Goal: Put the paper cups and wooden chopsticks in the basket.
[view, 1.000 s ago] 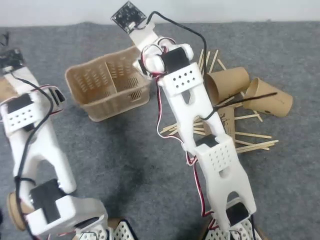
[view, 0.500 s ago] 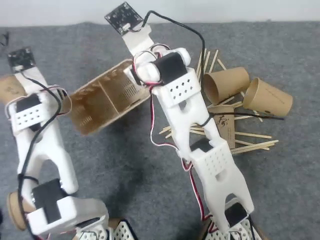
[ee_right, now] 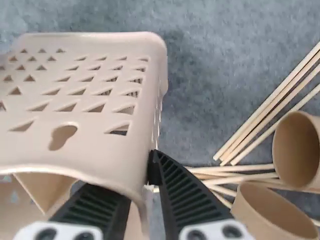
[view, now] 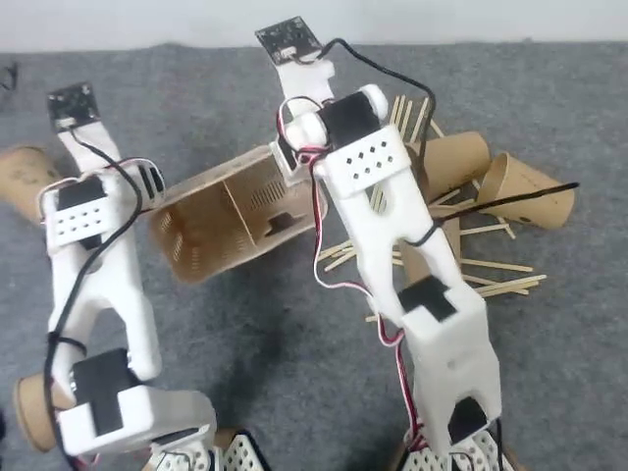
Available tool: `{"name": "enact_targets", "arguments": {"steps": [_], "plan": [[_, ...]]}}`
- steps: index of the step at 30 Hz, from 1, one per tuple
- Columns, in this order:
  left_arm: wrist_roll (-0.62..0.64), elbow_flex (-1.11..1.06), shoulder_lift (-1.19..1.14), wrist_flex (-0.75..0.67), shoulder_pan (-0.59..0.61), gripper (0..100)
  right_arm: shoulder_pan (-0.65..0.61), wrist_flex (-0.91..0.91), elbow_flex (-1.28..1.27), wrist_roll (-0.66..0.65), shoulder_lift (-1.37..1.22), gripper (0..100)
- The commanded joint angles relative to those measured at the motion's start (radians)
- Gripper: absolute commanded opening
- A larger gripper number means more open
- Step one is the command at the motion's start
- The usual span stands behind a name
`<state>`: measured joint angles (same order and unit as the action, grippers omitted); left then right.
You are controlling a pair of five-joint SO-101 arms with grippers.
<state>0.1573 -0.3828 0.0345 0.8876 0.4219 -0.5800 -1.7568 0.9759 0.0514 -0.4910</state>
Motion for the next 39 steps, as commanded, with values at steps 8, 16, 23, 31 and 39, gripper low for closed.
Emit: {"name": "enact_targets", "arguments": {"steps": [8, 16, 23, 31, 39], "plan": [[0.011, 0.012, 0.044, -0.014, -0.009, 20, 0.015, -0.042, -0.216, 0.009, 0.257, 0.6], [0.011, 0.015, 0.046, 0.020, -0.002, 20, 0.010, -0.044, -0.400, -0.011, 0.314, 0.6], [0.006, 0.015, 0.046, 0.023, -0.002, 20, 0.054, -0.044, -0.638, -0.071, 0.367, 0.7], [0.006, 0.008, 0.038, 0.037, -0.018, 19, 0.062, -0.048, -0.763, -0.184, 0.397, 0.6], [0.005, -0.019, 0.037, 0.029, -0.020, 19, 0.061, -0.028, -0.577, -0.276, 0.527, 0.7]]}}
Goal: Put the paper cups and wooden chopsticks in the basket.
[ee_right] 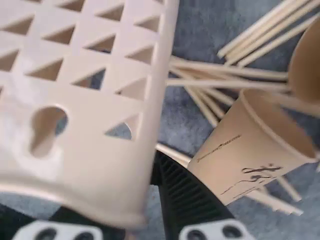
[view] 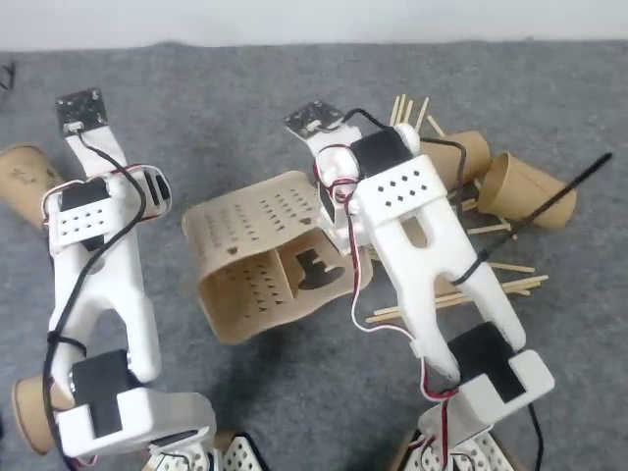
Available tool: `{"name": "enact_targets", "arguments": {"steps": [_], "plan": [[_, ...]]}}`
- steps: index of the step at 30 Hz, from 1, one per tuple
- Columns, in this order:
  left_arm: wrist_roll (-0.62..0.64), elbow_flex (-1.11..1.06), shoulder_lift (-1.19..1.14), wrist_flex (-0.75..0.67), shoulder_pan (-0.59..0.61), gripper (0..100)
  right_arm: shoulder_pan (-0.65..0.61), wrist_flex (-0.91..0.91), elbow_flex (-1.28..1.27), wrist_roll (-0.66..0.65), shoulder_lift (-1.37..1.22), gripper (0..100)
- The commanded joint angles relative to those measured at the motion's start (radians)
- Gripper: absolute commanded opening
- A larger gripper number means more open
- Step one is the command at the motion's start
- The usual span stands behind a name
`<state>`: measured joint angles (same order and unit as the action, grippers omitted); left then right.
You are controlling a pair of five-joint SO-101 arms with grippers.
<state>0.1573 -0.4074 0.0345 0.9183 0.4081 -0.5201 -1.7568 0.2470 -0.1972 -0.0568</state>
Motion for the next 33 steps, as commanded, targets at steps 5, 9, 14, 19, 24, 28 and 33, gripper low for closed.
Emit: {"name": "enact_targets", "arguments": {"steps": [5, 9, 14, 19, 24, 28, 33], "plan": [[0.005, 0.005, 0.044, 0.005, -0.034, 19, -0.039, 0.028, 0.414, -0.020, 0.084, 0.7], [0.005, 0.005, 0.046, 0.006, -0.032, 19, -0.105, 0.016, 0.528, 0.025, 0.062, 0.7], [0.005, 0.012, 0.046, 0.021, -0.035, 19, -0.154, -0.041, 0.539, 0.196, 0.035, 0.7], [0.005, 0.012, 0.046, 0.021, -0.034, 19, -0.094, -0.038, 0.517, 0.218, -0.091, 0.7], [0.005, 0.013, 0.046, 0.020, -0.032, 19, -0.012, -0.039, 0.514, 0.230, -0.262, 0.7], [0.005, 0.030, 0.046, 0.025, -0.029, 19, 0.025, -0.038, 0.516, 0.227, -0.321, 0.7], [0.011, 0.096, 0.048, 0.048, 0.026, 19, 0.021, -0.036, 0.516, 0.245, -0.328, 0.8]]}}
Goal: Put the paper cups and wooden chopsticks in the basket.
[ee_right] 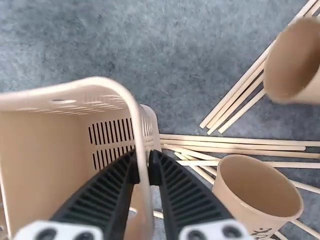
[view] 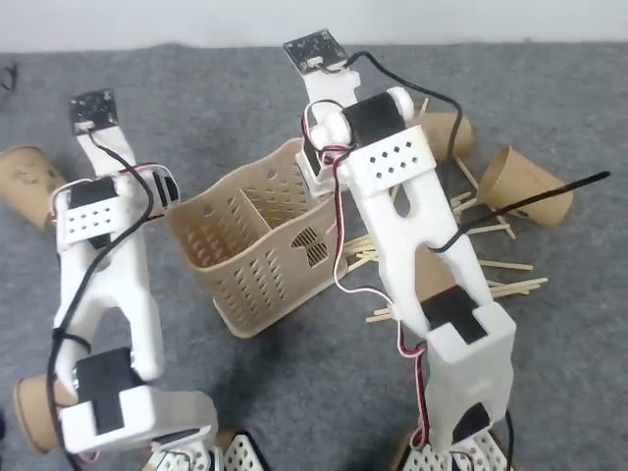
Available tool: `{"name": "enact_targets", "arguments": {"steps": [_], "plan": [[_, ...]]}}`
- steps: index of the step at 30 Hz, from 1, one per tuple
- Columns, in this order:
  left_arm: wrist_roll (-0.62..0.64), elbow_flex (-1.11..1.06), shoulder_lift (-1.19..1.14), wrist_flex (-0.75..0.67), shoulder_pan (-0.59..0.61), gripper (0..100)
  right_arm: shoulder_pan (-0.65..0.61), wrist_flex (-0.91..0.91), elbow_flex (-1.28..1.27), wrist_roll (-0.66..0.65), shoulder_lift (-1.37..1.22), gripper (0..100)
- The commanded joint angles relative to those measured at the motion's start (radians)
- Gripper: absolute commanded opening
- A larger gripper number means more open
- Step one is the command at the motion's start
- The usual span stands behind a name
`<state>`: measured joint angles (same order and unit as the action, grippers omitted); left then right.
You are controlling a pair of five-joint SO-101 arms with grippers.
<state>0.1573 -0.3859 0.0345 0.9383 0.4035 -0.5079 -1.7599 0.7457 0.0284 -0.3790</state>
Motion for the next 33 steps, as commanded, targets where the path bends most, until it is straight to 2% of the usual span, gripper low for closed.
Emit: {"name": "enact_targets", "arguments": {"steps": [1, 8, 12, 17, 20, 24, 26, 33], "plan": [[0.011, 0.090, 0.048, 0.048, 0.040, 19, -0.001, -0.033, 0.017, 0.041, -0.008, 0.8], [0.011, 0.120, 0.046, 0.120, 0.071, 19, -0.133, -0.016, 0.078, 0.137, -0.002, 0.8], [0.011, 0.120, 0.046, 0.127, 0.103, 19, -0.136, -0.028, 0.161, 0.141, -0.004, 0.7], [0.011, 0.120, 0.046, 0.127, 0.117, 19, -0.125, -0.028, 0.135, 0.129, -0.028, 0.9], [0.011, 0.120, 0.046, 0.127, 0.120, 19, -0.125, -0.033, 0.126, 0.041, -0.038, 4.6], [0.011, 0.128, 0.048, 0.127, 0.123, 20, -0.102, -0.036, 0.126, -0.101, -0.004, 25.4], [0.006, 0.143, 0.048, 0.127, 0.123, 20, -0.101, -0.035, 0.132, -0.196, 0.033, 31.1], [0.009, 0.237, 0.048, 0.187, 0.138, 20, -0.076, -0.028, 0.133, -0.359, 0.260, 25.6]]}}
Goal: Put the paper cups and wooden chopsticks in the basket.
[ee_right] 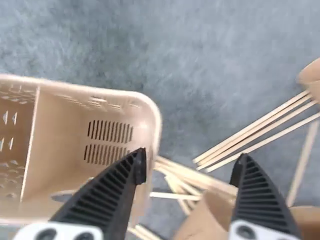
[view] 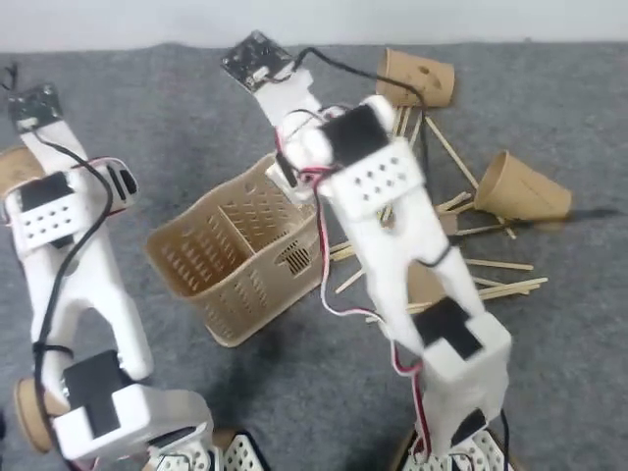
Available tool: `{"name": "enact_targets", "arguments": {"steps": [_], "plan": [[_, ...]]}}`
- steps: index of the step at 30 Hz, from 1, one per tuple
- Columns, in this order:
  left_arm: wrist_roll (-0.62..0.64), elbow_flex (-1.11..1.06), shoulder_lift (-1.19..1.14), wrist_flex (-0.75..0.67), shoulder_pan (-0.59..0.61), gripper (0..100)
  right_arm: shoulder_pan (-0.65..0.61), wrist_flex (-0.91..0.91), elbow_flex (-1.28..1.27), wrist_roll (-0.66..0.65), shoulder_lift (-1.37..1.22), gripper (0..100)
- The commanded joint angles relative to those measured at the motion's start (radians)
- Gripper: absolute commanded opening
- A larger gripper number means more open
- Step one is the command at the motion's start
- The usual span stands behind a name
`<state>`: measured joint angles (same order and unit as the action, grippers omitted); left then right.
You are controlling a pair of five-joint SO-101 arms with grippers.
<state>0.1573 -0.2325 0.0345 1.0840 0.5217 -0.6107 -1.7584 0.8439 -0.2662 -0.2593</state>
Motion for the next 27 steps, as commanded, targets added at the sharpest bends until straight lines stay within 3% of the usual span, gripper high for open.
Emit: {"name": "enact_targets", "arguments": {"steps": [1, 5, 9, 14, 19, 22, 24, 25, 27], "plan": [[0.009, 0.110, 0.048, 0.064, 0.029, 20, 0.036, -0.028, 0.035, -0.083, 0.179, 24.5], [0.008, 0.222, 0.048, 0.161, 0.075, 20, 0.094, -0.028, 0.035, -0.141, 0.348, 21.4], [-0.009, 0.351, 0.048, 0.250, 0.152, 20, 0.243, -0.031, 0.026, -0.153, 0.486, 20.9], [-0.127, 0.501, 0.048, 0.382, 0.203, 20, 0.450, -0.031, -0.069, -0.157, 0.533, 21.0], [-0.230, 0.492, 0.038, 0.493, 0.207, 19, 0.651, 0.019, -0.210, -0.167, 0.495, 20.8], [-0.275, 0.440, 0.038, 0.479, 0.233, 19, 0.773, 0.179, -0.331, -0.221, 0.435, 16.6], [-0.293, 0.398, 0.040, 0.450, 0.244, 19, 0.816, 0.334, -0.414, -0.222, 0.377, 2.5], [-0.298, 0.377, 0.044, 0.437, 0.252, 19, 0.825, 0.407, -0.446, -0.222, 0.340, 0.0], [-0.298, 0.344, 0.046, 0.427, 0.261, 19, 0.829, 0.509, -0.474, -0.222, 0.265, 5.4]]}}
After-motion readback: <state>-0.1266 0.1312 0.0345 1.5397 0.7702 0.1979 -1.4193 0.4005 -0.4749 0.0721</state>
